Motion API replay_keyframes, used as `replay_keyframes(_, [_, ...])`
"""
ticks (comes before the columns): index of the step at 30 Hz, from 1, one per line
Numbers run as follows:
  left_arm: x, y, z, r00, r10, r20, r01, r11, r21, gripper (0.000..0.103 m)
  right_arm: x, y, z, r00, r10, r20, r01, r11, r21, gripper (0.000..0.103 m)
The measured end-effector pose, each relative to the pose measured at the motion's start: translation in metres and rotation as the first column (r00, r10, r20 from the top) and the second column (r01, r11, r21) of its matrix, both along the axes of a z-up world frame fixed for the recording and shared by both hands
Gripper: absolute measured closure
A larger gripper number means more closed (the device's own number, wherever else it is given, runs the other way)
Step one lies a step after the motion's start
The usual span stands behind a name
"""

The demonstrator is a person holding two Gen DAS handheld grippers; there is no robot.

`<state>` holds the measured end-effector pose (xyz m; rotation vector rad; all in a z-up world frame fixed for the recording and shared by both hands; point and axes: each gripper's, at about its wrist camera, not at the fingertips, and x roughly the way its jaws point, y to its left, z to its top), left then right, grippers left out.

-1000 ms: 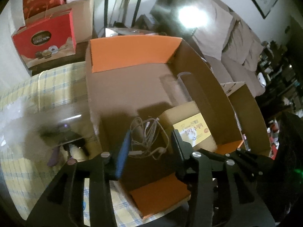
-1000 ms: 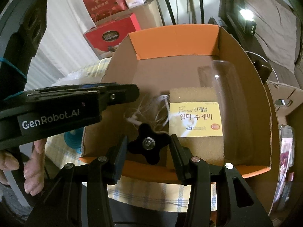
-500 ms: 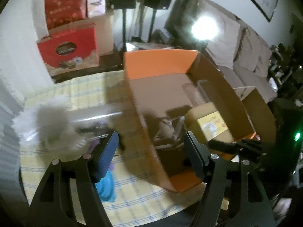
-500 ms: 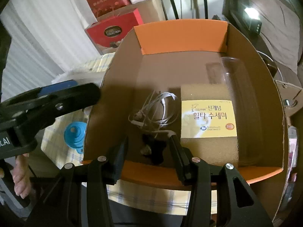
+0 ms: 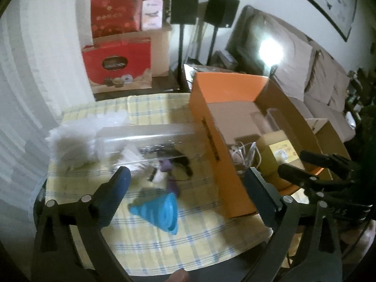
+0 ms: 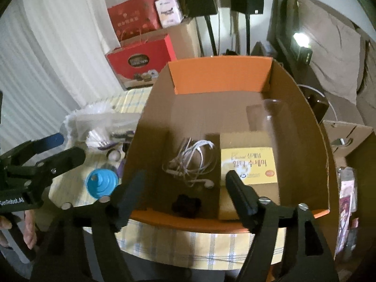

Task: Organize objects
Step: 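Withdraw both grippers from the orange box back over the table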

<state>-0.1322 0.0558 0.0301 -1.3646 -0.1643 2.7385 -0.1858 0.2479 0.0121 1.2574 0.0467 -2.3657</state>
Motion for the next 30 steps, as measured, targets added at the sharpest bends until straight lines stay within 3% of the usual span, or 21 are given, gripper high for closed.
replay_keyframes(10, [0.018, -0.023, 0.002, 0.999, 0.041, -0.013, -0.041, 0.999, -0.011, 0.005, 0.009, -0.011, 0.013, 0.999, 0.009, -0.039, -0.009, 1.000, -0.005, 0.002])
replay_keyframes(11, [0.019, -0.025, 0.002, 0.999, 0.041, -0.013, -0.041, 0.999, -0.005, 0.000, 0.011, -0.013, 0.014, 0.999, 0.011, -0.046, -0.011, 1.000, -0.004, 0.002])
replay_keyframes(23, [0.039, -0.052, 0.006, 0.996, 0.080, -0.041, -0.081, 0.996, -0.031, 0.000, 0.025, -0.041, 0.029, 0.995, 0.052, -0.083, -0.053, 0.999, -0.008, 0.000])
replay_keyframes(30, [0.044, -0.072, -0.012, 0.994, 0.108, -0.015, -0.108, 0.994, -0.031, 0.000, 0.031, -0.060, 0.033, 0.992, 0.076, -0.096, -0.079, 0.997, -0.024, 0.000])
